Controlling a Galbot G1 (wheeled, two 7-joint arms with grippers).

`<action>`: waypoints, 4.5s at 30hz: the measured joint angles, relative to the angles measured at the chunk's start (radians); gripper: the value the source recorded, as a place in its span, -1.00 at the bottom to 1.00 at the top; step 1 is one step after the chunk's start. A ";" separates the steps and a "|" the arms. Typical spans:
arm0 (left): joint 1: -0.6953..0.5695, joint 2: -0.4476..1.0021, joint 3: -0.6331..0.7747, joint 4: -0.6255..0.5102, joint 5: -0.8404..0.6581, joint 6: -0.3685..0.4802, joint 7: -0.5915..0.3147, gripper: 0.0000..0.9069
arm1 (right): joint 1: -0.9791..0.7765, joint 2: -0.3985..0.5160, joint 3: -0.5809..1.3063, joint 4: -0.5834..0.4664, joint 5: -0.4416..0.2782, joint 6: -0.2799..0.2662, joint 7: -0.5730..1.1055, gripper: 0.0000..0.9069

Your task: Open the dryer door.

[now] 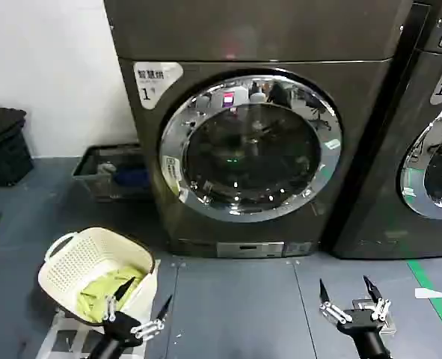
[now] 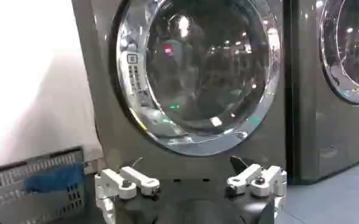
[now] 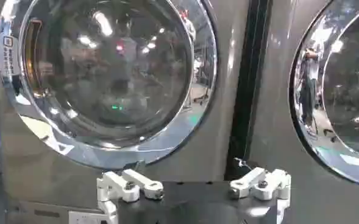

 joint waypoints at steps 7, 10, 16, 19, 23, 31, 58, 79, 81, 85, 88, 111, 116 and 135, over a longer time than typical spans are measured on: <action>0.003 -0.001 0.003 -0.005 0.000 0.002 0.000 1.00 | 0.067 -0.105 0.012 -0.004 0.105 -0.066 -0.024 1.00; 0.005 -0.001 0.004 -0.011 0.000 0.003 0.001 1.00 | 0.110 -0.177 0.002 -0.016 0.171 -0.089 -0.027 1.00; 0.006 -0.002 0.004 -0.024 0.001 0.008 0.006 1.00 | 0.213 -0.333 -0.036 -0.055 0.300 -0.131 -0.025 1.00; 0.011 -0.003 0.004 -0.028 0.004 0.008 0.006 1.00 | 0.280 -0.407 -0.068 -0.079 0.348 -0.148 -0.026 1.00; 0.017 -0.009 0.001 -0.036 0.008 0.007 0.006 1.00 | 0.377 -0.492 -0.123 -0.109 0.391 -0.144 -0.031 1.00; 0.027 -0.022 -0.006 -0.049 0.014 0.005 0.007 1.00 | 0.546 -0.638 -0.250 -0.177 0.471 -0.113 -0.047 1.00; 0.032 -0.033 -0.001 -0.057 0.031 0.005 0.010 1.00 | 1.229 -0.721 -0.840 -0.413 0.631 -0.134 -0.031 1.00; 0.048 -0.060 -0.002 -0.067 0.046 0.001 0.010 1.00 | 1.599 -0.551 -1.145 -0.662 0.713 -0.142 -0.065 1.00; 0.048 -0.061 -0.002 -0.067 0.047 0.001 0.010 1.00 | 1.623 -0.534 -1.164 -0.682 0.718 -0.142 -0.067 1.00; 0.047 -0.063 -0.002 -0.067 0.047 0.000 0.010 1.00 | 1.663 -0.501 -1.191 -0.716 0.729 -0.142 -0.069 1.00; 0.047 -0.063 -0.002 -0.067 0.047 0.000 0.010 1.00 | 1.685 -0.477 -1.206 -0.735 0.729 -0.142 -0.070 1.00; 0.045 -0.065 -0.002 -0.067 0.042 0.000 0.010 1.00 | 1.759 -0.363 -1.265 -0.883 0.725 -0.121 -0.128 1.00; 0.046 -0.066 -0.002 -0.065 0.042 0.000 0.010 1.00 | 1.769 -0.351 -1.273 -0.913 0.723 -0.112 -0.152 1.00; 0.046 -0.072 0.000 -0.062 0.041 -0.002 0.010 1.00 | 1.795 -0.311 -1.314 -0.978 0.721 -0.091 -0.244 1.00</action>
